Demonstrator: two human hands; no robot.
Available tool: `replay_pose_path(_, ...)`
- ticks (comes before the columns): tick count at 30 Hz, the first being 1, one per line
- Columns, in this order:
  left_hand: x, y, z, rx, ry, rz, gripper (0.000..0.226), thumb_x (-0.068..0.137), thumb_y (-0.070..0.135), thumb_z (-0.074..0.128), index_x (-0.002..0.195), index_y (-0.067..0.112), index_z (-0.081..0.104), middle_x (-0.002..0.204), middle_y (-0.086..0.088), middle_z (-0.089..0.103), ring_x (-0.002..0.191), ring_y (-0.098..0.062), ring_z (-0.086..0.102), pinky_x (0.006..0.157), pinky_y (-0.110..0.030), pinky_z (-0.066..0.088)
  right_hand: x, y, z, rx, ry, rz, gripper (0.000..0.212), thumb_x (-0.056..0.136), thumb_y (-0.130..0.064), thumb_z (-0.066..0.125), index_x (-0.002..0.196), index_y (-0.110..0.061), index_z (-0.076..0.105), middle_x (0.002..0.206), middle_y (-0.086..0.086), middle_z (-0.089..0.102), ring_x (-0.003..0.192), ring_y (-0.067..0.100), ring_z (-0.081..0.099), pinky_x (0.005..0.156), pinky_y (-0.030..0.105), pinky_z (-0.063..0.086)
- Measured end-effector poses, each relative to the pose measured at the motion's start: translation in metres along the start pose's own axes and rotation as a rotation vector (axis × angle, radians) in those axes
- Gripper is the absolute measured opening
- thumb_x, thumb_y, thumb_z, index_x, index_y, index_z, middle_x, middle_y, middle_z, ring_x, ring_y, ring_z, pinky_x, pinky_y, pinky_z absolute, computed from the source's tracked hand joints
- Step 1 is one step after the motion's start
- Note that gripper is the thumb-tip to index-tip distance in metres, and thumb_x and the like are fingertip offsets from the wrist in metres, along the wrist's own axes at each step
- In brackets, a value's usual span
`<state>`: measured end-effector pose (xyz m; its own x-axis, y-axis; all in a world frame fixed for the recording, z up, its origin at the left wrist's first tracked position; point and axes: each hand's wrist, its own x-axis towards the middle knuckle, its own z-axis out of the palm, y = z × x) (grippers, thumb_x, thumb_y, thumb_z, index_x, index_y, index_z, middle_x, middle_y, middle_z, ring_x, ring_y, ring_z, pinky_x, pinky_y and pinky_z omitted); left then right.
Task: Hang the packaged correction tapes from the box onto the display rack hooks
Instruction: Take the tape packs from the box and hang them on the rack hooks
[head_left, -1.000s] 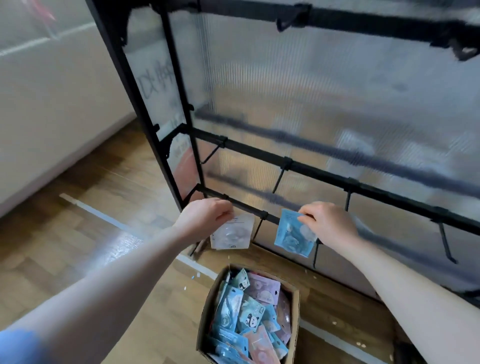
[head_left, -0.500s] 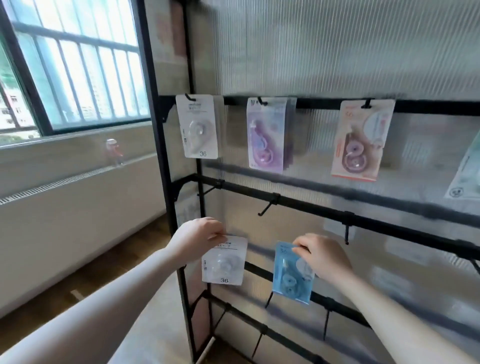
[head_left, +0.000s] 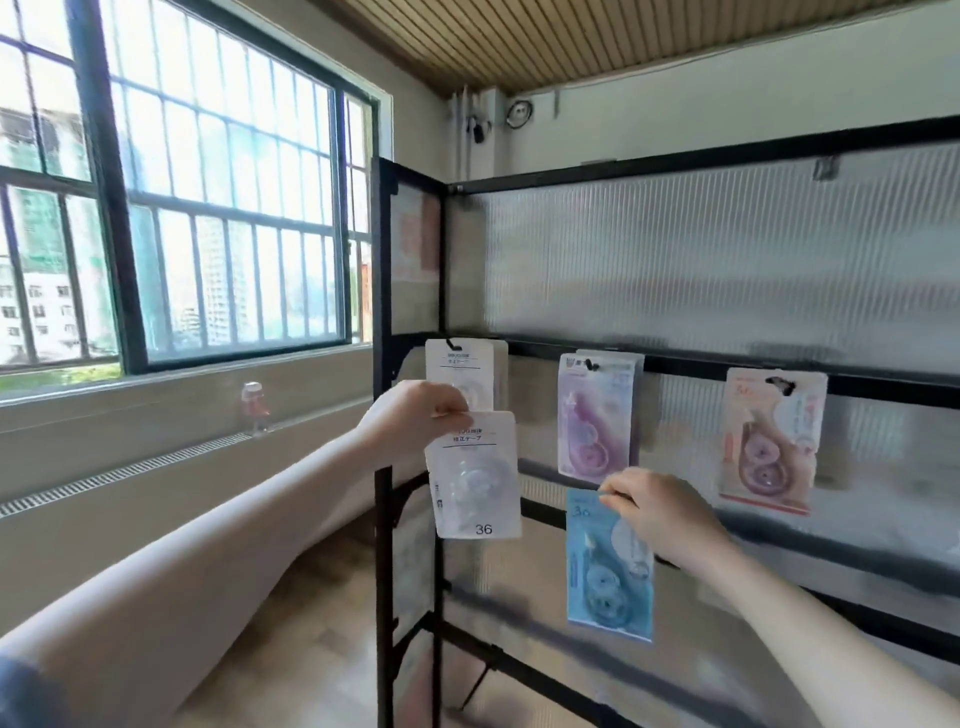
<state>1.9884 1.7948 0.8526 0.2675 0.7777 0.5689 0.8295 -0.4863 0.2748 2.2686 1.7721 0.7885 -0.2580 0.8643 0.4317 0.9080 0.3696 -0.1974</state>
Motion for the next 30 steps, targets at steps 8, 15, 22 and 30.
replay_pose_path(8,0.052,-0.05,-0.034,-0.182,0.111,0.054,0.003,0.081,0.023,0.071,0.078,0.022,0.069,0.076,0.014,0.065,0.074,-0.002,0.059,0.07,-0.015,0.044,0.049,-0.041,0.013,-0.026,0.038,0.005,0.024,0.096,-0.027,0.047,0.074,-0.022,0.054,0.069,-0.013,0.049,0.067,0.001,0.047,0.056,0.014,0.03)
replay_pose_path(15,0.091,-0.071,-0.027,-0.271,0.17,0.056,0.008,0.083,0.02,0.068,0.085,0.013,0.072,0.08,0.002,0.069,0.081,-0.013,0.063,0.078,-0.027,0.05,0.074,-0.049,0.02,-0.067,0.004,0.031,0.034,0.096,-0.026,0.047,0.062,-0.02,0.048,0.064,-0.009,0.047,0.063,0.0,0.043,0.055,0.016,0.027)
replay_pose_path(22,0.109,-0.085,-0.009,-0.364,0.195,0.059,0.007,0.085,0.018,0.066,0.088,0.013,0.071,0.084,0.003,0.068,0.084,-0.014,0.062,0.075,-0.018,0.047,0.08,-0.048,0.024,-0.074,0.019,0.063,0.03,0.096,-0.029,0.046,0.09,-0.007,0.065,0.087,0.001,0.064,0.081,0.013,0.058,0.072,0.027,0.043)
replay_pose_path(30,0.116,-0.095,0.0,-0.36,0.135,0.061,0.017,0.093,0.015,0.054,0.098,0.01,0.069,0.088,0.002,0.068,0.086,-0.027,0.064,0.072,-0.033,0.051,0.077,-0.047,0.024,-0.068,0.044,0.097,0.028,0.095,-0.028,0.049,0.098,-0.007,0.067,0.099,0.0,0.066,0.09,0.014,0.058,0.081,0.032,0.045)
